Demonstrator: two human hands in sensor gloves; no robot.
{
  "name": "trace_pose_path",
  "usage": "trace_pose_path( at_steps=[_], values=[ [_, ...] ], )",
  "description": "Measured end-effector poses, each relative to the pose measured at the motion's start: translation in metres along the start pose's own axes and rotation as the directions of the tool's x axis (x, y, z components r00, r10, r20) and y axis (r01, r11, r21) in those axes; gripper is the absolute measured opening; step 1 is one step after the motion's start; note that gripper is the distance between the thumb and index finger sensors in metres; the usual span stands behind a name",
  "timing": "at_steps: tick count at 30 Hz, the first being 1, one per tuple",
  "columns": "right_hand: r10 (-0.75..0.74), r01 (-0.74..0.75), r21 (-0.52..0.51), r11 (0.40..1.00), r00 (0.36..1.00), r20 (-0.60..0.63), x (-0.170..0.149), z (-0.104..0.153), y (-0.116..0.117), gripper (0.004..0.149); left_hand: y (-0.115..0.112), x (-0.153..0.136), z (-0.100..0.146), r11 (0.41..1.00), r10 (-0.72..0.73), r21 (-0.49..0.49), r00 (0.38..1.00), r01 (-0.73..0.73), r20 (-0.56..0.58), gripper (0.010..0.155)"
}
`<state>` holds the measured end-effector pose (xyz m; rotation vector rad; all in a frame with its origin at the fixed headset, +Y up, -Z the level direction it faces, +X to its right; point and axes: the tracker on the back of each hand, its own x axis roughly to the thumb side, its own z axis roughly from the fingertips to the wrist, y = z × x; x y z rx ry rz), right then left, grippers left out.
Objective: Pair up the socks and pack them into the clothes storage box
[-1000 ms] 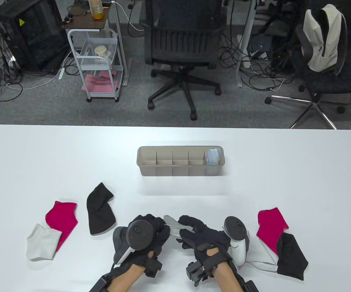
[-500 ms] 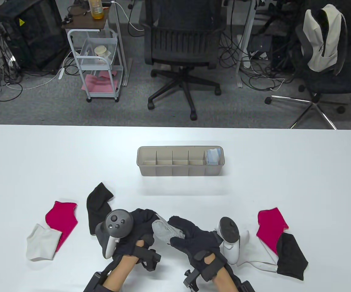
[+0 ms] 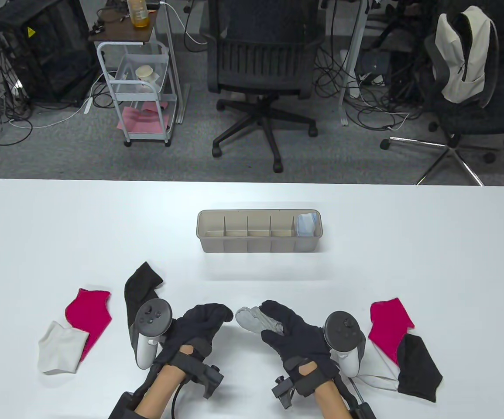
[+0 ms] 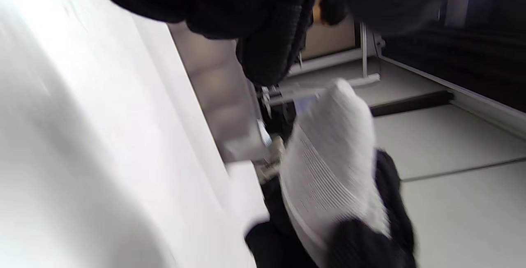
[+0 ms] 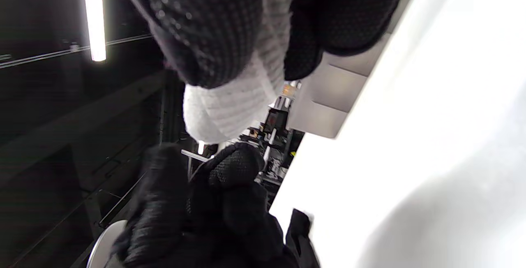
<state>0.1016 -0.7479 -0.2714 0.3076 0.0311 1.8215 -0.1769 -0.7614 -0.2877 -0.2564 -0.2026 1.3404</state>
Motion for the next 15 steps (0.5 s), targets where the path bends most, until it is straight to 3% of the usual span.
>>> trace_pose_path(
  at_steps=[5, 9, 11, 12, 13, 15],
  values=[
    [0.034, -0.038, 0.062, 0.997, 0.996, 0.078, 0.016, 0.003, 0.017, 0.06, -0.026, 0.007, 0.002, 0.991, -0.037, -0.129, 0.999, 0.036, -0.007, 0.089],
    [0.044, -0.048, 0.071, 0.996, 0.997, 0.061, 0.017, 0.003, 0.02, 0.06, -0.026, 0.006, 0.006, 0.994, 0.08, -0.07, 0.995, -0.084, -0.057, 0.087],
    [0.154, -0.154, -0.02, 0.988, 0.988, 0.009, 0.019, 0.005, 0.02, 0.06, -0.022, 0.005, 0.006, 0.995, 0.078, -0.049, 0.995, -0.081, -0.057, 0.087],
    [0.241, -0.247, -0.083, 0.966, 0.968, -0.075, 0.02, 0.007, 0.02, 0.061, -0.02, 0.006, 0.006, 0.997, 0.071, -0.016, 0.996, -0.072, -0.053, 0.087],
    [0.365, -0.394, -0.158, 0.906, 0.913, -0.184, 0.024, 0.014, 0.021, 0.063, -0.017, 0.005, 0.006, 0.998, 0.036, 0.054, 0.998, -0.033, -0.054, 0.067],
    [0.453, -0.48, -0.201, 0.854, 0.876, -0.168, 0.031, 0.018, 0.023, 0.062, -0.013, 0.003, 0.007, 0.993, 0.002, 0.119, 0.998, 0.006, -0.067, 0.065]
  ],
)
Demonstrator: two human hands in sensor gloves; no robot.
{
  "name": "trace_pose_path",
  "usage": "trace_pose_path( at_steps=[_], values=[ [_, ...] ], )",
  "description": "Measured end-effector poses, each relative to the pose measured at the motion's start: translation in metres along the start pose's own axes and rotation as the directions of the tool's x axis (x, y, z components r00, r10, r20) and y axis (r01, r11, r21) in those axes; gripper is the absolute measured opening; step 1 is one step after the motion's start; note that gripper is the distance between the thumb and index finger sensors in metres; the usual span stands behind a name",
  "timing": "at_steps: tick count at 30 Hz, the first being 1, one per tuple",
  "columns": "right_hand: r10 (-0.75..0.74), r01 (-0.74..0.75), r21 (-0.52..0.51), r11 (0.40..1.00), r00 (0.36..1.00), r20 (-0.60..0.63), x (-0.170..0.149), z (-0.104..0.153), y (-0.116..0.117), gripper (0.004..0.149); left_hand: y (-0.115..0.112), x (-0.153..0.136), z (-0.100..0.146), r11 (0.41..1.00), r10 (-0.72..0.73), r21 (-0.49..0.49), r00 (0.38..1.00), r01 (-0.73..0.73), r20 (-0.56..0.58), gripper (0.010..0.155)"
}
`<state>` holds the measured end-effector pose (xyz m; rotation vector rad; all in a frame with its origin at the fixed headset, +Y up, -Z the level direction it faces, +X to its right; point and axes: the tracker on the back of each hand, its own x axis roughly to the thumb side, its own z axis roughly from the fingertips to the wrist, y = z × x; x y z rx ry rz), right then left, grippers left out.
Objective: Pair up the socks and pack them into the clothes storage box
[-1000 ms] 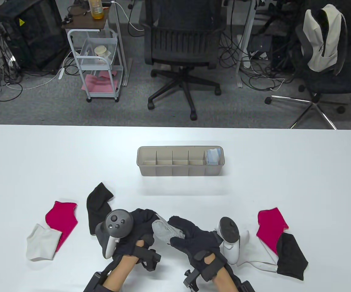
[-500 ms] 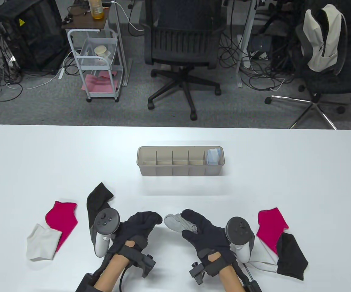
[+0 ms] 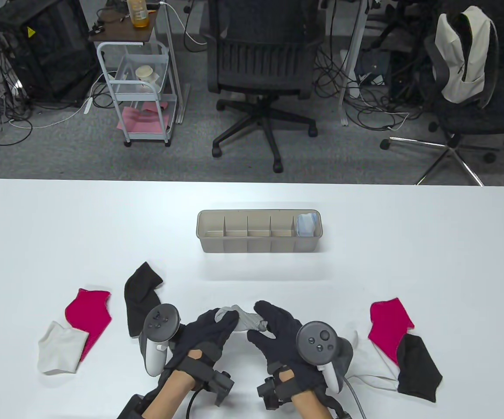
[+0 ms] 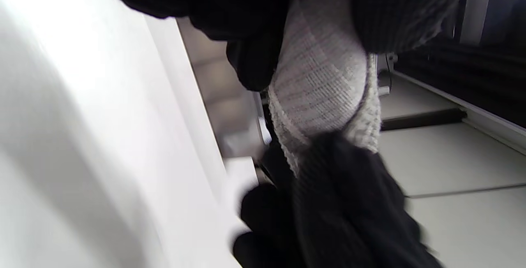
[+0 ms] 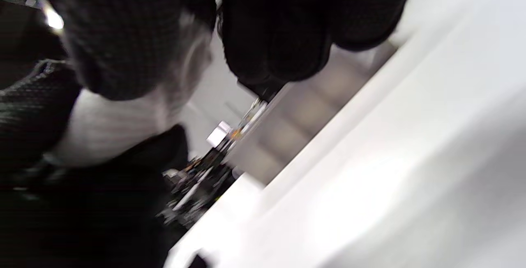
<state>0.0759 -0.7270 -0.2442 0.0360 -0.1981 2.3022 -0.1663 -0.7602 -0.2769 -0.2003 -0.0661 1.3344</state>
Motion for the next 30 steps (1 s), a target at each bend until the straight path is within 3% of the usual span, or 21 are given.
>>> trace_pose_path(
  at_steps=[5, 6, 7, 13, 17, 19, 24, 27, 30],
  values=[
    [0.148, -0.134, -0.121, 0.984, 0.981, 0.122, 0.021, 0.012, -0.004, 0.062, 0.003, -0.006, -0.001, 0.998, 0.05, 0.037, 0.999, -0.05, -0.013, 0.064],
    [0.212, -0.19, -0.147, 0.971, 0.965, 0.156, 0.026, 0.015, -0.002, 0.061, 0.002, -0.005, -0.001, 0.998, 0.03, 0.049, 1.0, -0.029, -0.005, 0.082],
    [0.247, -0.217, -0.174, 0.961, 0.953, 0.176, 0.029, 0.016, 0.0, 0.06, 0.002, -0.004, 0.0, 0.999, 0.011, 0.049, 1.0, -0.011, -0.002, 0.082],
    [0.541, -0.42, -0.423, 0.803, 0.812, 0.22, 0.044, 0.023, 0.009, 0.052, -0.004, 0.002, 0.005, 0.998, -0.03, 0.053, 0.999, 0.029, 0.03, 0.075],
    [0.602, -0.475, -0.454, 0.754, 0.776, 0.188, 0.045, 0.024, 0.014, 0.044, -0.002, 0.004, 0.005, 0.997, -0.06, 0.042, 0.997, 0.058, 0.039, 0.057],
    [0.617, -0.479, -0.484, 0.732, 0.768, 0.174, 0.045, 0.025, 0.014, 0.037, -0.002, 0.005, 0.005, 0.999, -0.046, 0.018, 0.998, 0.045, 0.043, 0.059],
    [0.608, -0.511, -0.422, 0.748, 0.783, 0.13, 0.043, 0.019, 0.015, 0.036, -0.006, 0.011, 0.008, 0.991, -0.131, 0.03, 0.988, 0.129, 0.082, 0.059],
    [0.522, -0.483, -0.324, 0.813, 0.852, 0.039, 0.029, 0.009, 0.01, 0.037, -0.008, 0.013, 0.008, 0.995, -0.097, -0.014, 0.991, 0.098, 0.093, 0.059],
    [0.481, -0.463, -0.247, 0.851, 0.877, 0.015, 0.013, -0.001, 0.006, 0.036, -0.01, 0.015, 0.007, 0.996, -0.027, -0.078, 0.994, 0.036, 0.108, 0.057]
  ],
)
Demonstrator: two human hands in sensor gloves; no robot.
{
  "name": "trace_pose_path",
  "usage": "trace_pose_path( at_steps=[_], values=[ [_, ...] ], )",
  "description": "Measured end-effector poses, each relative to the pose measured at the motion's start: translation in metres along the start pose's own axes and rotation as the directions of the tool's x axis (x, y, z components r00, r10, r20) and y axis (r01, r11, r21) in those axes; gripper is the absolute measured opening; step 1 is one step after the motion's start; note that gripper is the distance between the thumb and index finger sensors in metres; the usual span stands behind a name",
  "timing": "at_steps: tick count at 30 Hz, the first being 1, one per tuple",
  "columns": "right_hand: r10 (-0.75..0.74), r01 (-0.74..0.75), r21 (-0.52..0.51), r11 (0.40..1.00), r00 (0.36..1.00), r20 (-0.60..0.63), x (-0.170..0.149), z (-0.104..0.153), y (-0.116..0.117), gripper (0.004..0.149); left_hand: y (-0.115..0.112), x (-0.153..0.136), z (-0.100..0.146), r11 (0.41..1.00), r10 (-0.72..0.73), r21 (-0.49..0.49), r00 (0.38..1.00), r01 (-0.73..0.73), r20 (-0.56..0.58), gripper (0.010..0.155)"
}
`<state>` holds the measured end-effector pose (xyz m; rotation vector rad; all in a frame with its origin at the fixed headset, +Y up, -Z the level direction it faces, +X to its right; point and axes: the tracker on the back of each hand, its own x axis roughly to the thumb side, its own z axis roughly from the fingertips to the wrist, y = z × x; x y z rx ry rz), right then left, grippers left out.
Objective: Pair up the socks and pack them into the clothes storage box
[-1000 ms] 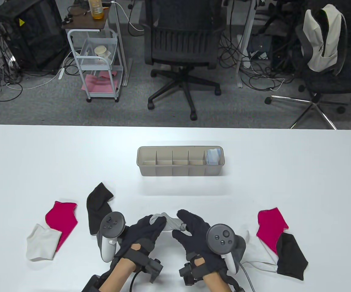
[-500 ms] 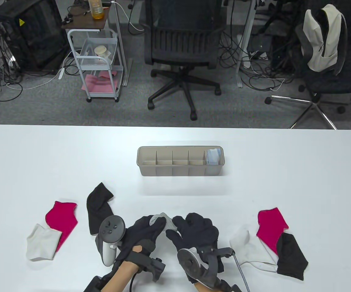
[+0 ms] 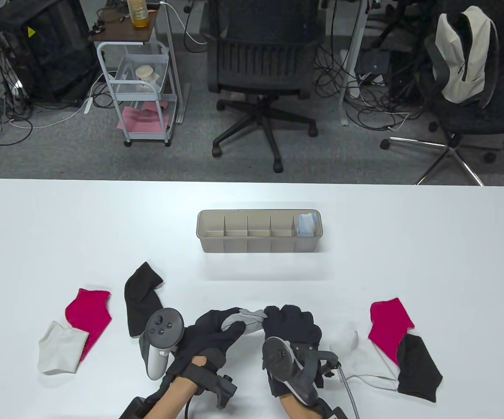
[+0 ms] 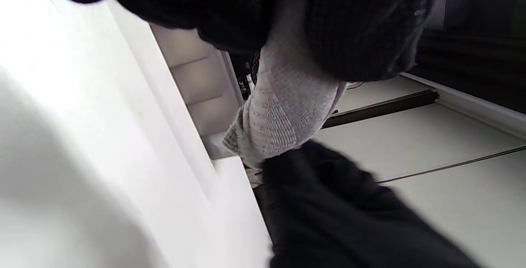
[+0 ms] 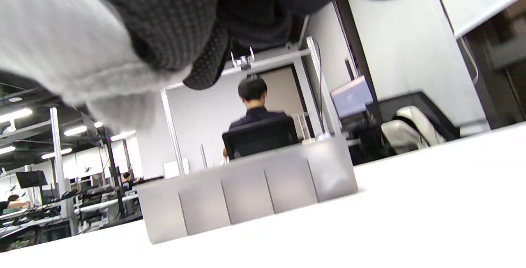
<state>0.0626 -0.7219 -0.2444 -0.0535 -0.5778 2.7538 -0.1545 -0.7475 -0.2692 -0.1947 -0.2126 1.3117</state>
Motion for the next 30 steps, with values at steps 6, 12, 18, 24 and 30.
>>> trace_pose_path(
  at_steps=[6, 12, 18, 24, 30],
  values=[
    [-0.342, 0.351, 0.192, 0.916, 0.936, -0.079, -0.028, -0.012, 0.01, 0.036, -0.01, -0.009, -0.007, 0.934, 0.243, -0.258, 0.969, -0.247, -0.05, 0.059],
    [-0.447, 0.447, 0.161, 0.88, 0.894, -0.033, -0.044, -0.013, 0.006, 0.036, 0.004, -0.022, -0.01, 0.947, 0.276, -0.142, 0.957, -0.287, -0.093, 0.06],
    [-0.572, 0.547, 0.25, 0.798, 0.82, 0.032, -0.025, -0.008, 0.0, 0.066, 0.013, -0.03, -0.011, 0.939, 0.309, -0.121, 0.943, -0.323, -0.12, 0.063],
    [-0.477, 0.445, 0.205, 0.872, 0.866, 0.151, -0.003, -0.003, -0.006, 0.064, 0.006, -0.035, -0.01, 0.888, 0.39, -0.187, 0.904, -0.419, -0.175, 0.067],
    [-0.499, 0.466, 0.207, 0.86, 0.853, 0.151, -0.005, -0.003, -0.008, 0.06, 0.011, -0.025, -0.01, 0.978, 0.138, -0.149, 0.989, -0.145, -0.055, 0.076]
  ],
)
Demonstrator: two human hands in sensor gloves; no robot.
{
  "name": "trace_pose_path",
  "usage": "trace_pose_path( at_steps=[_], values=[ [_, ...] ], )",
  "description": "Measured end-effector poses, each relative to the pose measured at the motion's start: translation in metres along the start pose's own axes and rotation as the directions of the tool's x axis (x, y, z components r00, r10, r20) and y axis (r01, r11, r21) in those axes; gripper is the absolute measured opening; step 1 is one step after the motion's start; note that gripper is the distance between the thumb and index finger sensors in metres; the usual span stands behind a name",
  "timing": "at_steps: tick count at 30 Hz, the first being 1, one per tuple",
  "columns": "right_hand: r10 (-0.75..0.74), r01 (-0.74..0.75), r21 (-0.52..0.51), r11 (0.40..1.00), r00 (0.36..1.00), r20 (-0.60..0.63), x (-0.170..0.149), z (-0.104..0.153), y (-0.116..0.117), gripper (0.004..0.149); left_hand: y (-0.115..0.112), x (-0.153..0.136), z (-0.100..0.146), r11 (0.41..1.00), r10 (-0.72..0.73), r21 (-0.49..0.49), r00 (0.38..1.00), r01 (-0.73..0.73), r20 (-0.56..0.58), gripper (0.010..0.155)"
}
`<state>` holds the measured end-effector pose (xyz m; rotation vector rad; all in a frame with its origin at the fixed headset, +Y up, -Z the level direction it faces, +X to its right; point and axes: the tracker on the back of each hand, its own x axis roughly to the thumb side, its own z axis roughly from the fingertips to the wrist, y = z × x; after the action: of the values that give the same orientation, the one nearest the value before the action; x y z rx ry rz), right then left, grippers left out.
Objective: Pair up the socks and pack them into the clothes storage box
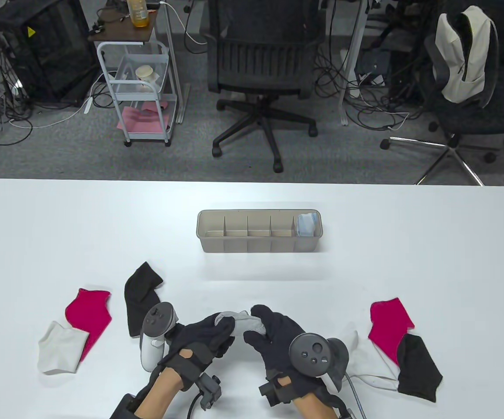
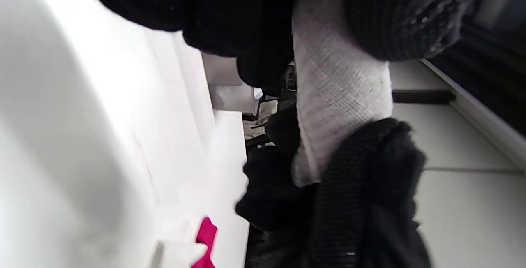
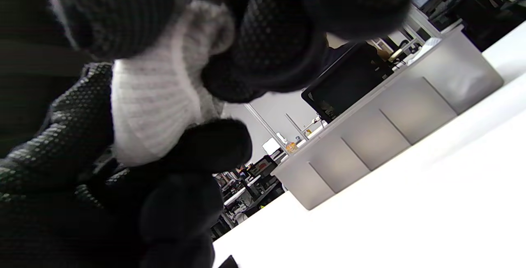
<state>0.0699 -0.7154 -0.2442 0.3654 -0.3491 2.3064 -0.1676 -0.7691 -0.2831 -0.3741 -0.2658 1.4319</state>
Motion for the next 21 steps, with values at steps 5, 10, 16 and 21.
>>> trace_pose_path(
  at_steps=[5, 10, 16, 21],
  values=[
    [0.002, -0.002, -0.045, 0.999, 1.0, -0.015, 0.001, -0.005, -0.012, 0.059, 0.004, 0.012, 0.002, 0.997, -0.082, 0.014, 0.993, 0.081, 0.084, 0.082],
    [0.052, -0.064, -0.15, 0.987, 0.995, -0.081, -0.004, -0.022, -0.045, 0.058, 0.009, 0.024, 0.008, 0.933, -0.353, 0.105, 0.93, 0.343, 0.103, 0.074],
    [0.1, -0.126, -0.193, 0.973, 0.985, -0.139, 0.002, -0.057, -0.09, 0.057, -0.001, 0.023, 0.007, 0.859, -0.513, 0.048, 0.856, 0.51, 0.069, 0.078],
    [0.124, -0.175, -0.226, 0.958, 0.966, -0.225, 0.011, -0.095, -0.118, 0.055, -0.008, 0.023, 0.006, 0.839, -0.543, 0.019, 0.837, 0.543, 0.068, 0.077]
  ],
)
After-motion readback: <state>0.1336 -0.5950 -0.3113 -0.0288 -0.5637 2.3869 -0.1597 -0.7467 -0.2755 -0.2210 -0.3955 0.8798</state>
